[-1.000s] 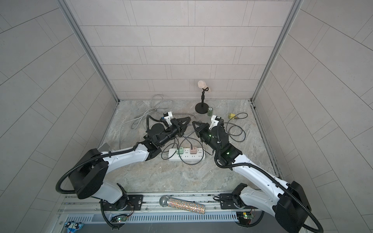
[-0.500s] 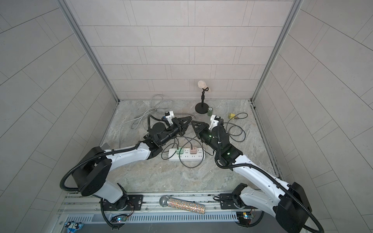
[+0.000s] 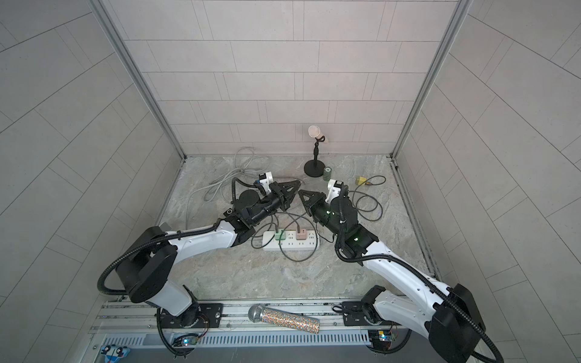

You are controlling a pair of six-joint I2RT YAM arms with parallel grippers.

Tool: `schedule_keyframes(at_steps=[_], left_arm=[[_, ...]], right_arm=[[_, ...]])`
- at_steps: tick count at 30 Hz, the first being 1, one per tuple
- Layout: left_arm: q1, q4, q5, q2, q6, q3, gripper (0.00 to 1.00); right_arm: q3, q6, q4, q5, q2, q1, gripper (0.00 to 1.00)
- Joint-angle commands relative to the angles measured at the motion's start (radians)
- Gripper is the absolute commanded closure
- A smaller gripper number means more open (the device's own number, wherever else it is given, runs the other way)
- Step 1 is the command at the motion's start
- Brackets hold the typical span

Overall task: Charge mp3
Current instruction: Pick up the charging cable from the center of the board.

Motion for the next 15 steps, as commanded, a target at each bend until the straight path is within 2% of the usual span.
schedule_keyframes(at_steps=[1,5,6,7,9,10,11,12,13,15], left_arm=[[-0.013,0.059,0.022,0.007,-0.017,0.023,1.0],[-0.016,0.066,0.024,0.015,-0.016,0.021,1.0],[-0.015,0.068,0.024,0.013,-0.014,0.017,0.99],[-0.013,0.063,0.022,0.011,-0.006,0.013,0.9],[-0.001,0.019,0.025,-0.008,0.024,0.008,0.65],[0.015,-0.013,0.032,-0.025,0.04,-0.002,0.44],[0.047,-0.045,0.044,-0.059,0.054,-0.024,0.3],[0.088,-0.11,0.063,-0.106,0.072,-0.048,0.23],[0.125,-0.214,0.092,-0.159,0.098,-0.062,0.16],[0.24,-0.708,0.146,-0.316,0.262,-0.037,0.03]], right_arm=[[-0.003,0.009,0.023,-0.01,0.003,-0.006,0.87],[0.001,0.01,0.023,-0.027,0.008,-0.007,1.0],[-0.001,0.011,0.024,-0.032,0.007,-0.006,1.0],[-0.005,0.016,0.024,-0.034,0.002,-0.007,1.0],[-0.016,0.021,0.015,-0.033,-0.019,-0.007,1.0],[-0.018,0.02,-0.004,-0.028,-0.036,-0.008,1.0],[-0.016,0.011,-0.043,-0.023,-0.058,-0.012,1.0],[-0.003,-0.01,-0.104,-0.023,-0.082,-0.021,1.0],[0.013,-0.035,-0.173,-0.021,-0.106,-0.03,1.0],[0.036,-0.083,-0.286,-0.017,-0.154,-0.057,1.0]])
